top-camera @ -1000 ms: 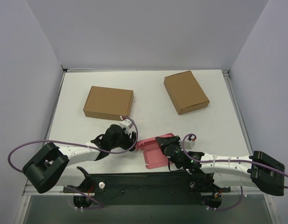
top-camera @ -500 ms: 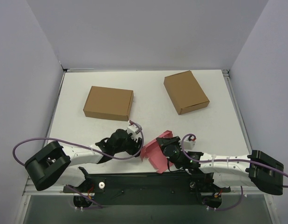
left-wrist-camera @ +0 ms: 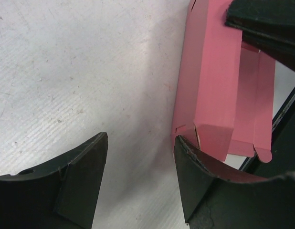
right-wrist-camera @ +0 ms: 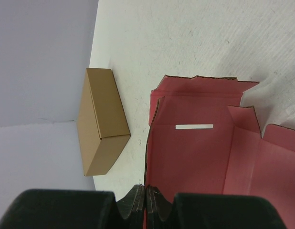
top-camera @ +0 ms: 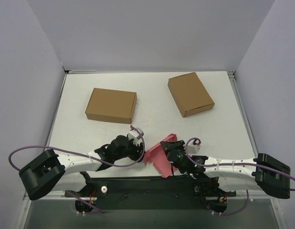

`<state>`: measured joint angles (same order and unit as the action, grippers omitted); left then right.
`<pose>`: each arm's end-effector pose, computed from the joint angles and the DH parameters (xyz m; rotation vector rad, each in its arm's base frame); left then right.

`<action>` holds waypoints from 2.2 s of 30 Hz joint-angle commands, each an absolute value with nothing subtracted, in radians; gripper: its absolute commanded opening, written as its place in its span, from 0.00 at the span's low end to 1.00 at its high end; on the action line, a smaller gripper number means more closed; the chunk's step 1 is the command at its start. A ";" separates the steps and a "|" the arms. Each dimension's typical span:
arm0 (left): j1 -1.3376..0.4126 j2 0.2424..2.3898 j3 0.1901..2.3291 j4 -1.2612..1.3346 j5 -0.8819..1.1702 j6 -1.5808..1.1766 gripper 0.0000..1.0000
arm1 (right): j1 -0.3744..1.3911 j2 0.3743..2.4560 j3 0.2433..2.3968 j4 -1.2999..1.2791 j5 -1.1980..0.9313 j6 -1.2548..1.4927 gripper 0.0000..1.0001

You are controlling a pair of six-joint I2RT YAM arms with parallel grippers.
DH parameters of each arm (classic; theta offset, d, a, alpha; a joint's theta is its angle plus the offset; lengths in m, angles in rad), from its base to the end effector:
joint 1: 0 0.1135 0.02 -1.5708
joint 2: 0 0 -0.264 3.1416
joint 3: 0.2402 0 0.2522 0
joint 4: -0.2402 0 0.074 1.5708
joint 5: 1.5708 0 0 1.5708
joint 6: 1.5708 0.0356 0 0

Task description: Fold the paper box

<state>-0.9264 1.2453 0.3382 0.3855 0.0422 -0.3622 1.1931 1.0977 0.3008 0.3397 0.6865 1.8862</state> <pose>0.1362 -0.1838 0.1530 0.6382 2.1055 -0.8018 0.0966 0.1822 0.1704 1.1642 1.8346 1.2960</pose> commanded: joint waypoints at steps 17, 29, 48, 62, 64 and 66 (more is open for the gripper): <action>-1.065 1.155 0.236 0.460 -0.006 -0.410 0.67 | 1.207 1.097 0.301 0.287 0.756 1.893 0.00; -1.095 1.223 0.241 0.597 -0.017 -0.453 0.66 | 1.218 1.112 0.305 0.290 0.759 1.905 0.00; -1.103 1.347 0.316 0.735 -0.077 -0.411 0.59 | 1.229 1.115 0.293 0.299 0.762 1.913 0.00; -1.173 1.356 0.327 0.712 -0.328 -0.416 0.54 | 1.249 1.127 0.285 0.301 0.770 1.927 0.00; -1.190 1.358 0.316 0.748 -0.376 -0.413 0.55 | 1.252 1.134 0.287 0.302 0.769 1.931 0.00; -1.196 1.368 0.304 0.784 -0.394 -0.410 0.57 | 1.253 1.138 0.287 0.305 0.769 1.933 0.00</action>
